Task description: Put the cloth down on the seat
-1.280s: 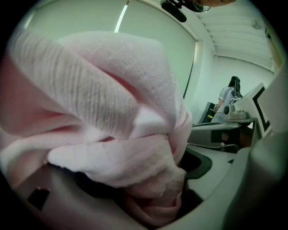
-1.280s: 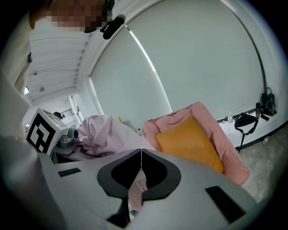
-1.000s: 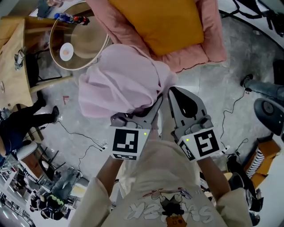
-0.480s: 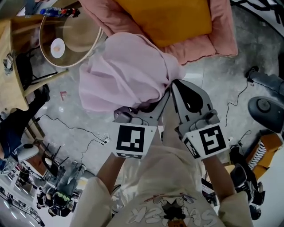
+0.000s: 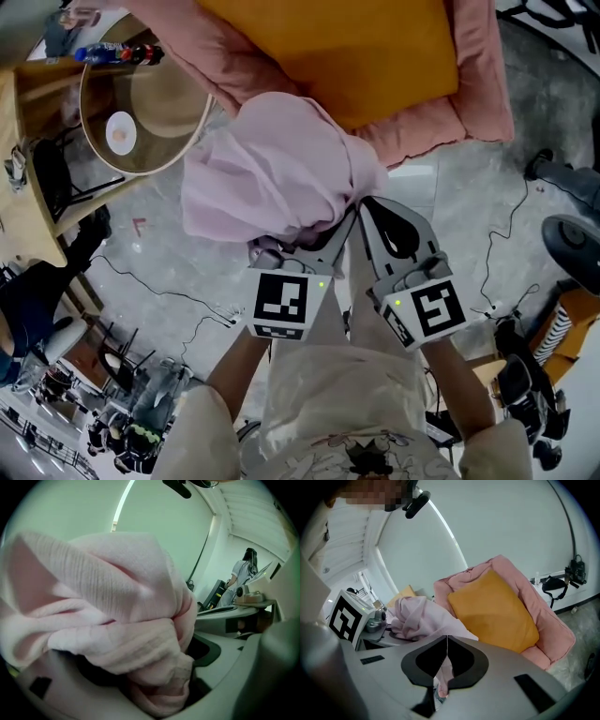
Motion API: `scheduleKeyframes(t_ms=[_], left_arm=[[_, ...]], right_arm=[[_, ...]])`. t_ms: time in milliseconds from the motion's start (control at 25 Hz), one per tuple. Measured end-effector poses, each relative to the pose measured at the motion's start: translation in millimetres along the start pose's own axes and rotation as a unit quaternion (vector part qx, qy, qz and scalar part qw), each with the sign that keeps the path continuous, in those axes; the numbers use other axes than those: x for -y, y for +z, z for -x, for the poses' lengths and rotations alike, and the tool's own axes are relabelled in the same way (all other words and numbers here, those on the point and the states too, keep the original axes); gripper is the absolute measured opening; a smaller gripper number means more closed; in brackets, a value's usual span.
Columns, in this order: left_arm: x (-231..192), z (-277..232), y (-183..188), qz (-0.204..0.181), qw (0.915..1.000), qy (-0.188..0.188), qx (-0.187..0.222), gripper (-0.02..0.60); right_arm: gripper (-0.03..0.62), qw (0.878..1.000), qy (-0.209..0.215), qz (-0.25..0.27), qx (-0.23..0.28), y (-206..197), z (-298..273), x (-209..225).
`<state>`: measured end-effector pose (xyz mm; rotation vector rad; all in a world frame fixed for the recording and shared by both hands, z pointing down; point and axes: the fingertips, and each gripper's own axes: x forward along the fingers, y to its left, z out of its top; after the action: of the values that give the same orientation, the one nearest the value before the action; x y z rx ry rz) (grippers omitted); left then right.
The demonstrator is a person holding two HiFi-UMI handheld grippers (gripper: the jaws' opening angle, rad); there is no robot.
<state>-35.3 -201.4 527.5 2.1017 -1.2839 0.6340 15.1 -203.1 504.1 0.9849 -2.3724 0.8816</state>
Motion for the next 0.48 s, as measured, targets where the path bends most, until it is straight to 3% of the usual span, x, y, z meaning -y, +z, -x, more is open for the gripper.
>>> scheduleKeyframes(t_ms=[160,480], left_arm=[[-12,-18,-13,0.03,0.9995,-0.004,-0.008,0.423],[-31,-52,-28,0.034,0.9993,-0.004,-0.015,0.423]], right_arm=[[0.02,1.0,-0.006,-0.009,-0.01,-13,-23,14],[0.02,0.999,-0.023,-0.038,-0.031,-29,-57,38]])
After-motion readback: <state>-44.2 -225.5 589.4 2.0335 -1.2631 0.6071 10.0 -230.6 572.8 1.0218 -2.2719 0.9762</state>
